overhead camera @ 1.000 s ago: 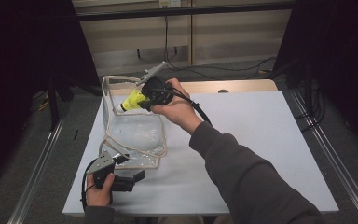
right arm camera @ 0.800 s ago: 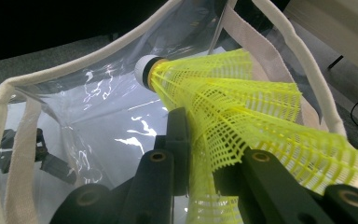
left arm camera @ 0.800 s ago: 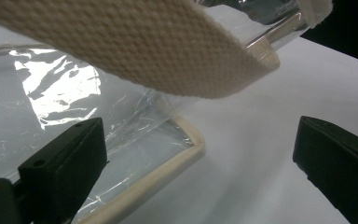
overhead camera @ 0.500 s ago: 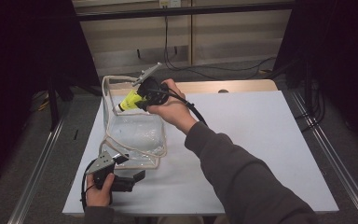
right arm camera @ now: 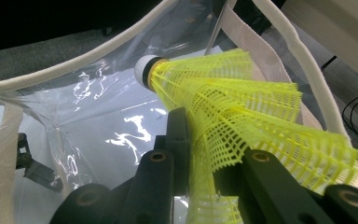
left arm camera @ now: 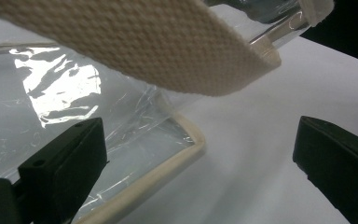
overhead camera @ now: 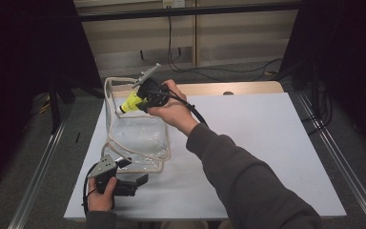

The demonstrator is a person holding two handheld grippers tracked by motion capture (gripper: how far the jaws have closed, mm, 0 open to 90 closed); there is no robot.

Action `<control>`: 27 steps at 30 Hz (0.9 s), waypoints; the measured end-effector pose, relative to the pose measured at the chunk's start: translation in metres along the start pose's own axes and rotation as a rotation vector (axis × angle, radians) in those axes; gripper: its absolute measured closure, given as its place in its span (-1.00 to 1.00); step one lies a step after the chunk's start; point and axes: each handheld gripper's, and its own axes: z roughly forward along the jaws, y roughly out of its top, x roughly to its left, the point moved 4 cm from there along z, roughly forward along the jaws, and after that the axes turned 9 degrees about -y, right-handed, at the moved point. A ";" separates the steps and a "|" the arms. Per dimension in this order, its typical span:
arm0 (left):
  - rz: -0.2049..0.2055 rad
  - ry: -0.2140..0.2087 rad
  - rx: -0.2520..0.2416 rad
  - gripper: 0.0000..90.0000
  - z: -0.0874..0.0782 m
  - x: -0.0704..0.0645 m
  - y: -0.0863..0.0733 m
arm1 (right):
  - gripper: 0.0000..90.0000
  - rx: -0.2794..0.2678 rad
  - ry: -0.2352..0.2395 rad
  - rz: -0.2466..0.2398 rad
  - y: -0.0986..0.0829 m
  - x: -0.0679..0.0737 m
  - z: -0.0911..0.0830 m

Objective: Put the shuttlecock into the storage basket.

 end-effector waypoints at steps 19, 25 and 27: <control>-0.004 -0.002 -0.002 -0.94 0.000 0.000 0.000 | 0.77 0.001 0.027 -0.035 0.006 0.015 0.002; -0.007 0.030 -0.017 -0.94 0.002 0.000 0.000 | 0.77 0.018 0.026 -0.028 0.004 0.019 0.012; -0.006 0.000 -0.001 -0.94 0.000 0.000 0.000 | 0.77 0.025 0.029 -0.025 0.003 0.021 0.015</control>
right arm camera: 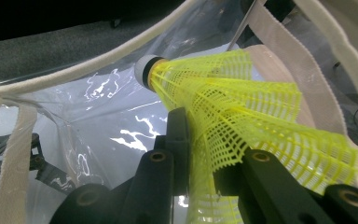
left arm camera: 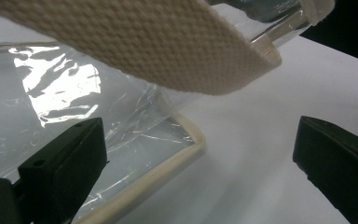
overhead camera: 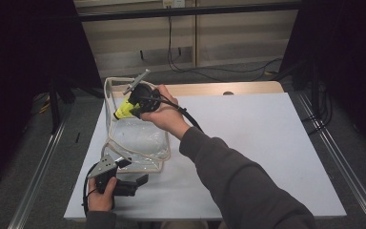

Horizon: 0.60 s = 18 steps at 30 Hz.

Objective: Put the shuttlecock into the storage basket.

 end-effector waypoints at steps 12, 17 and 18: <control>-0.007 0.029 -0.021 -0.94 0.001 -0.001 0.000 | 0.77 0.021 0.008 0.038 -0.003 0.007 0.021; -0.005 0.022 -0.021 -0.94 0.000 0.000 -0.001 | 0.77 0.033 0.007 0.049 -0.004 0.008 0.028; -0.005 0.022 -0.020 -0.94 0.000 0.000 -0.001 | 0.77 0.035 0.009 0.051 -0.004 0.009 0.030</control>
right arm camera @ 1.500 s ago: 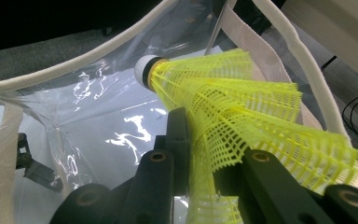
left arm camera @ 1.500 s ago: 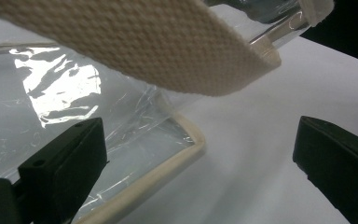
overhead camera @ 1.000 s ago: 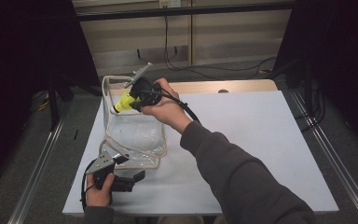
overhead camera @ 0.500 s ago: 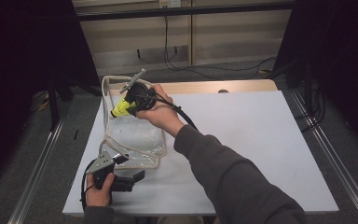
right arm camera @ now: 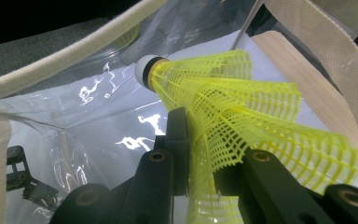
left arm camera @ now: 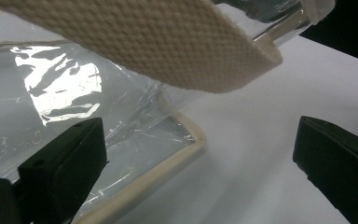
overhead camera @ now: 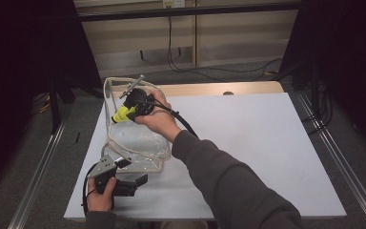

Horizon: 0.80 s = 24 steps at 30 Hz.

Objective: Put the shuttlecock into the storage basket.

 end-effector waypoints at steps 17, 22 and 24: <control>0.000 -0.022 0.021 -0.94 -0.001 0.000 0.000 | 0.77 0.026 -0.009 -0.005 0.001 0.004 0.009; 0.000 -0.017 0.016 -0.94 -0.001 0.000 0.000 | 0.77 0.023 -0.002 -0.005 0.003 0.006 0.008; 0.001 -0.023 0.019 -0.94 -0.001 0.000 0.000 | 0.77 0.019 -0.003 -0.010 0.003 0.007 0.008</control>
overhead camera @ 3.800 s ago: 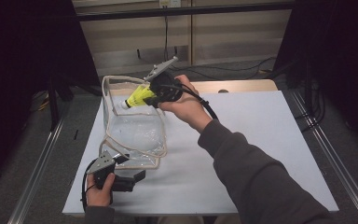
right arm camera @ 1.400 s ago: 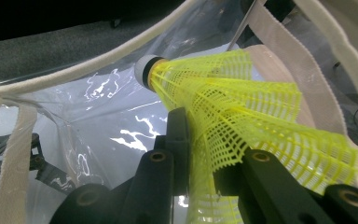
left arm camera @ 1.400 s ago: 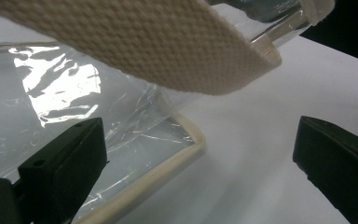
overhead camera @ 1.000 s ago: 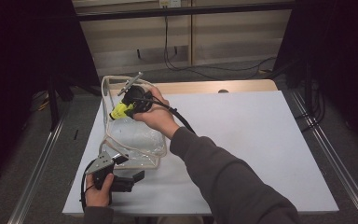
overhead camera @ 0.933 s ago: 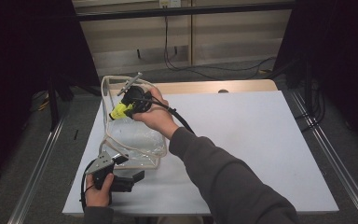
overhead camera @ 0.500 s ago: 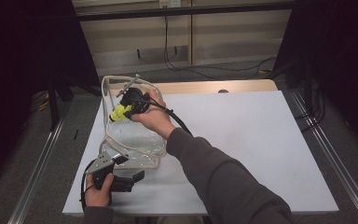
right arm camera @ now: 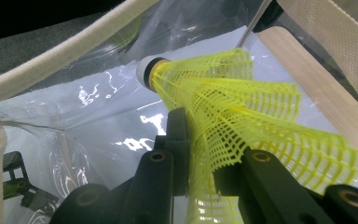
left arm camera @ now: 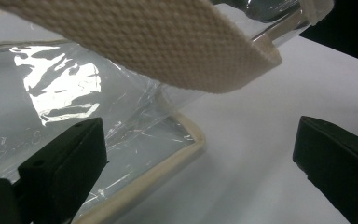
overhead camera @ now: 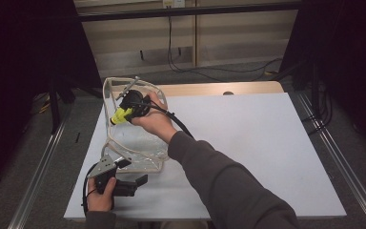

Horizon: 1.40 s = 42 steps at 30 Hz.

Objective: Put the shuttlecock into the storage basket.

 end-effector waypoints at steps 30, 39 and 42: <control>0.000 0.008 0.002 -0.94 -0.001 0.001 -0.001 | 0.76 0.058 0.009 0.052 -0.008 0.014 0.028; -0.002 0.025 -0.011 -0.94 0.000 0.001 -0.001 | 0.76 0.076 0.017 0.041 -0.012 0.018 0.038; -0.001 0.024 -0.008 -0.94 0.000 0.001 -0.001 | 0.76 0.079 0.019 0.047 -0.014 0.019 0.041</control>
